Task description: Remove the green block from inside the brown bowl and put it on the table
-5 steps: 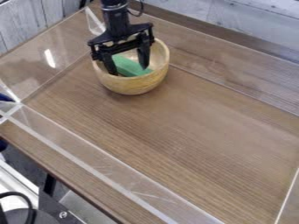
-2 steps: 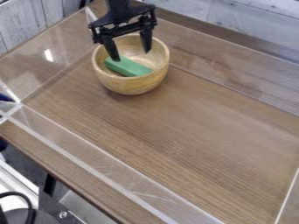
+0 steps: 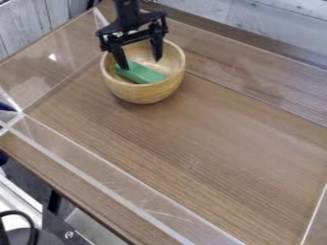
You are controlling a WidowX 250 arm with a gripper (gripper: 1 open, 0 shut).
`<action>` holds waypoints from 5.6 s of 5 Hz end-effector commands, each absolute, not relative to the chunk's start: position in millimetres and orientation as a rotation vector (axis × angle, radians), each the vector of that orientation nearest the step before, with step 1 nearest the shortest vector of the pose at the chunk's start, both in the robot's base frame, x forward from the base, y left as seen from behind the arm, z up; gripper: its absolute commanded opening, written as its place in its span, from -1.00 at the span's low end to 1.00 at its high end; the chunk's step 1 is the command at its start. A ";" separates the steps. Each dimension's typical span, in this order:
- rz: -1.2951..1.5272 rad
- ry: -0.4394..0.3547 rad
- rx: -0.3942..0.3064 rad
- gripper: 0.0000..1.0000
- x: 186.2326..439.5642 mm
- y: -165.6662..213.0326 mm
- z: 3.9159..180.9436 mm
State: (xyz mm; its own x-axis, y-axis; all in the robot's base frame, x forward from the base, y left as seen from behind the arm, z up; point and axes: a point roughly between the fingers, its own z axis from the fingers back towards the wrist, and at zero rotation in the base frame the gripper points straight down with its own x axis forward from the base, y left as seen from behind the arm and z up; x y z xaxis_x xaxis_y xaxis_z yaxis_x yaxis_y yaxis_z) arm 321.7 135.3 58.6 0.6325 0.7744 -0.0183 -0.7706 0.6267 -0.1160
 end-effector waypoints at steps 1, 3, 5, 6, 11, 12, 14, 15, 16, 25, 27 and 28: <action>0.791 -0.117 -0.092 1.00 334.0 135.8 67.4; 0.821 -0.105 -0.109 -1.00 341.8 126.1 59.2; 0.824 -0.110 -0.090 -1.00 344.5 126.3 54.3; 0.814 -0.119 -0.092 -1.00 346.1 124.4 59.2; 0.695 -0.125 -0.164 -1.00 348.1 111.0 116.3; 0.609 -0.111 -0.168 -1.00 352.7 82.6 126.6; 0.608 -0.084 -0.121 -1.00 349.0 48.8 127.2; 0.575 -0.083 -0.125 -1.00 344.5 31.0 126.0; 0.559 -0.079 -0.120 -1.00 343.1 19.1 120.4; 0.700 -0.168 0.096 -1.00 329.2 68.7 86.4; 0.746 -0.140 0.145 -1.00 337.7 76.0 63.7; 0.775 -0.123 0.178 -1.00 351.7 73.0 54.3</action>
State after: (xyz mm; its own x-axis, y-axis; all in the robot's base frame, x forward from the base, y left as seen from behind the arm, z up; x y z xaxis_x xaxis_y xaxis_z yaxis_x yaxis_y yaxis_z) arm 342.1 70.4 36.3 0.7201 0.6826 0.1249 -0.6937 0.7040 0.1523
